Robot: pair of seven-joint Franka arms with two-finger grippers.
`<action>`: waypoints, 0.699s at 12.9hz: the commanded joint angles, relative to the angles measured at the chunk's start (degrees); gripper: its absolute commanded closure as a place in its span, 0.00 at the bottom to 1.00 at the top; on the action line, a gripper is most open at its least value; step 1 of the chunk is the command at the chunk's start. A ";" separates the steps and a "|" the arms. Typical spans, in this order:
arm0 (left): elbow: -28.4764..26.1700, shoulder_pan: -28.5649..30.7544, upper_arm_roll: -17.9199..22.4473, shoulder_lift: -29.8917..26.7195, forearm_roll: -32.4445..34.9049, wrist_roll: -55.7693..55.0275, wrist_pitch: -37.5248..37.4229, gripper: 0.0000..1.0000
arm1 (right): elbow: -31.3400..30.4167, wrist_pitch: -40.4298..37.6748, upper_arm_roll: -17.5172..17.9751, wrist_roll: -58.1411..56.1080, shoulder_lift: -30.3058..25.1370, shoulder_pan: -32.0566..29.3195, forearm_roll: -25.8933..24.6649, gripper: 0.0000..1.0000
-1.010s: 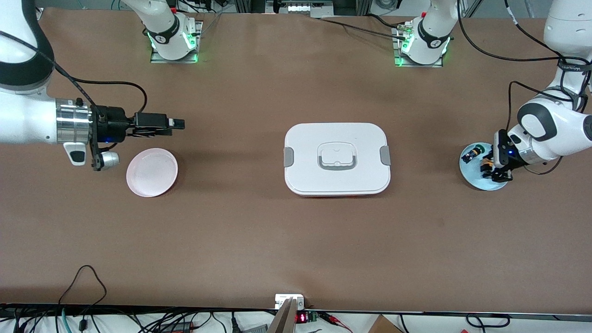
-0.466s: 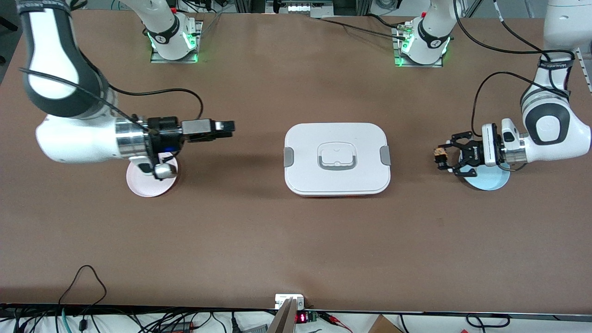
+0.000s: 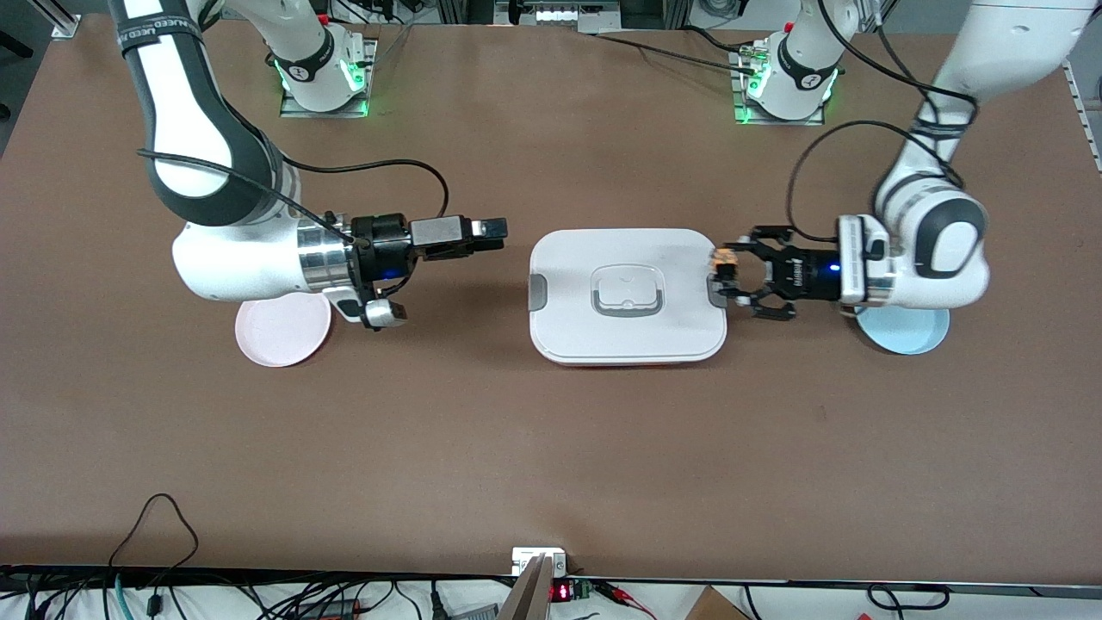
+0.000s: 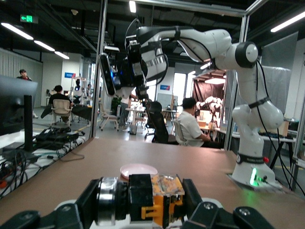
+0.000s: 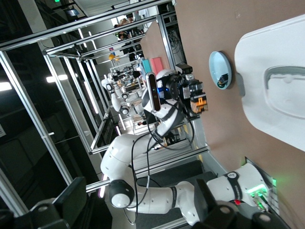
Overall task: Transfer orange switch to right arm and place
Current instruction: 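Carry the switch over the box while the right gripper reaches toward it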
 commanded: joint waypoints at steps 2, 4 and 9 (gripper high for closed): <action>2.83 -5.78 -8.74 -0.36 -21.15 -7.34 1.69 1.00 | -0.06 2.08 -0.40 -6.06 2.25 2.95 4.93 0.00; 7.05 -9.13 -9.98 -0.35 -23.14 -7.96 9.58 1.00 | -0.06 3.75 -0.40 -5.98 2.61 4.97 7.14 0.00; 8.65 -10.11 -11.66 -0.44 -24.72 -10.07 14.28 1.00 | -0.15 4.55 -0.40 -5.54 2.52 5.86 7.14 0.00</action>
